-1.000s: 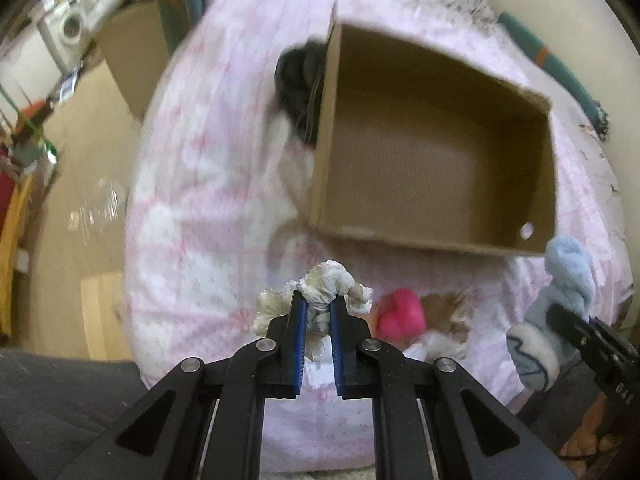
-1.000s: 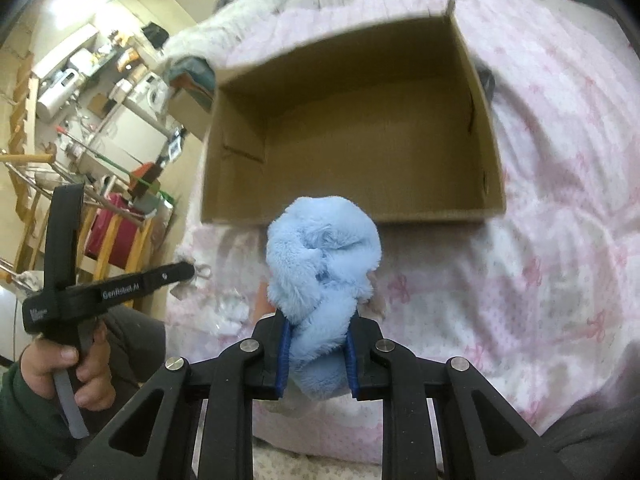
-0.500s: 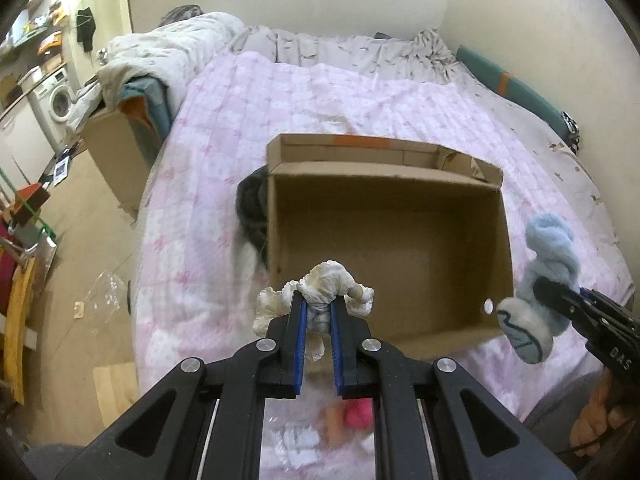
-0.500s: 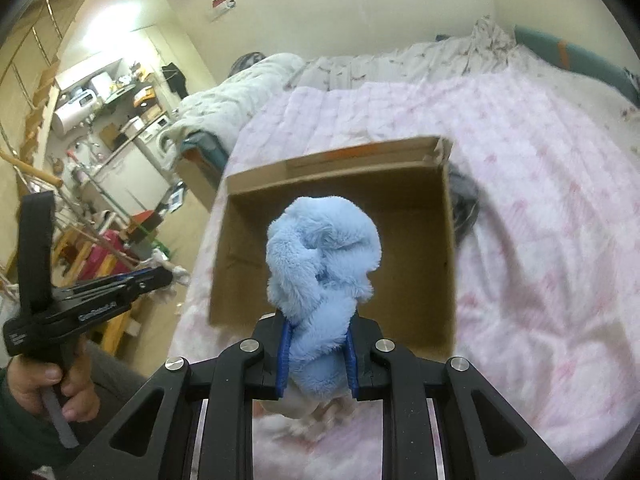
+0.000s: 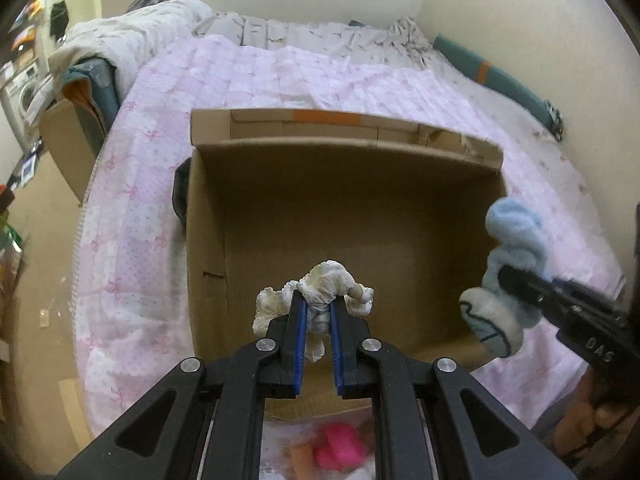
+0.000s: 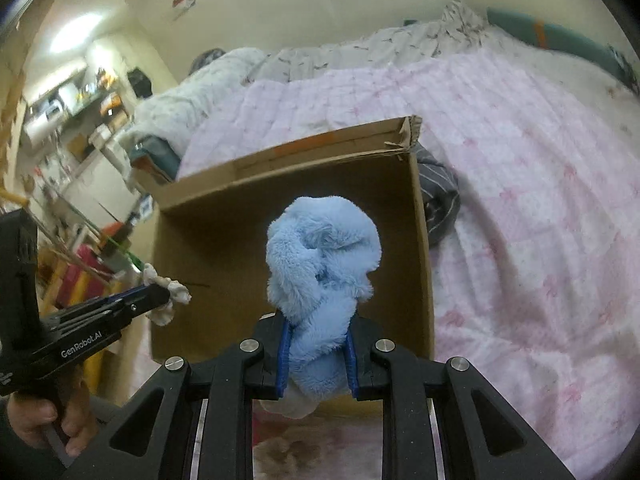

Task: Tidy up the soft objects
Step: 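Carry both scrunchies over the box and open both grippers to drop them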

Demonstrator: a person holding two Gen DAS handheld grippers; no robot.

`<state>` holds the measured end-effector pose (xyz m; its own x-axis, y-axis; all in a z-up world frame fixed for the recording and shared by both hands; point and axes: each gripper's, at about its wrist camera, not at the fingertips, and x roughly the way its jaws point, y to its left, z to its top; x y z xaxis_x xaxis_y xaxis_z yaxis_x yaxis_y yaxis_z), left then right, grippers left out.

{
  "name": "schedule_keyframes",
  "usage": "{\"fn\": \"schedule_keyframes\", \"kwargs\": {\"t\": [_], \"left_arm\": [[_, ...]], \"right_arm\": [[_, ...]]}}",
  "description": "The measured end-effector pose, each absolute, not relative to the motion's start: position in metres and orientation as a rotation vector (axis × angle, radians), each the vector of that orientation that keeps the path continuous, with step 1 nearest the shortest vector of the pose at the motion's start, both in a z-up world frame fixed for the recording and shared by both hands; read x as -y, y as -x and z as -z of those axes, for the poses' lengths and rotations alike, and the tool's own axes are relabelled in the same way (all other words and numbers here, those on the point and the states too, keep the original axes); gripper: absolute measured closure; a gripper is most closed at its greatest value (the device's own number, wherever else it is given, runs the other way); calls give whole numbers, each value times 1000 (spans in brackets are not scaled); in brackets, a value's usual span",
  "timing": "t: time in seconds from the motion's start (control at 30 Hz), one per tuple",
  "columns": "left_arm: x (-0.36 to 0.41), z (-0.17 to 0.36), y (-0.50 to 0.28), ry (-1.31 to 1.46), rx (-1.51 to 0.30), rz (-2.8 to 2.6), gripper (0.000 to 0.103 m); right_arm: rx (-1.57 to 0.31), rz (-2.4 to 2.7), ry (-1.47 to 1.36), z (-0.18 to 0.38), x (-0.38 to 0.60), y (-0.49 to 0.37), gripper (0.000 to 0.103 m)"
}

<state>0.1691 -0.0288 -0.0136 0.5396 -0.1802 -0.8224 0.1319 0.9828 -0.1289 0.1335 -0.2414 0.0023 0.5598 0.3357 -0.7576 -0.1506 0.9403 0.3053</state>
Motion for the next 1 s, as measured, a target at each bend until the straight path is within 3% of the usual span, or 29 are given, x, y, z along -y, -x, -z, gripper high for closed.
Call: {"fn": "schedule_keyframes", "kwargs": {"t": [0.53, 1.0], "left_arm": [[27, 35, -169, 42, -1081, 118, 92], [27, 36, -169, 46, -1081, 130, 92]], "right_arm": [[-1000, -305, -19, 22, 208, -133, 79], [-1023, -323, -41, 25, 209, -134, 78]]}}
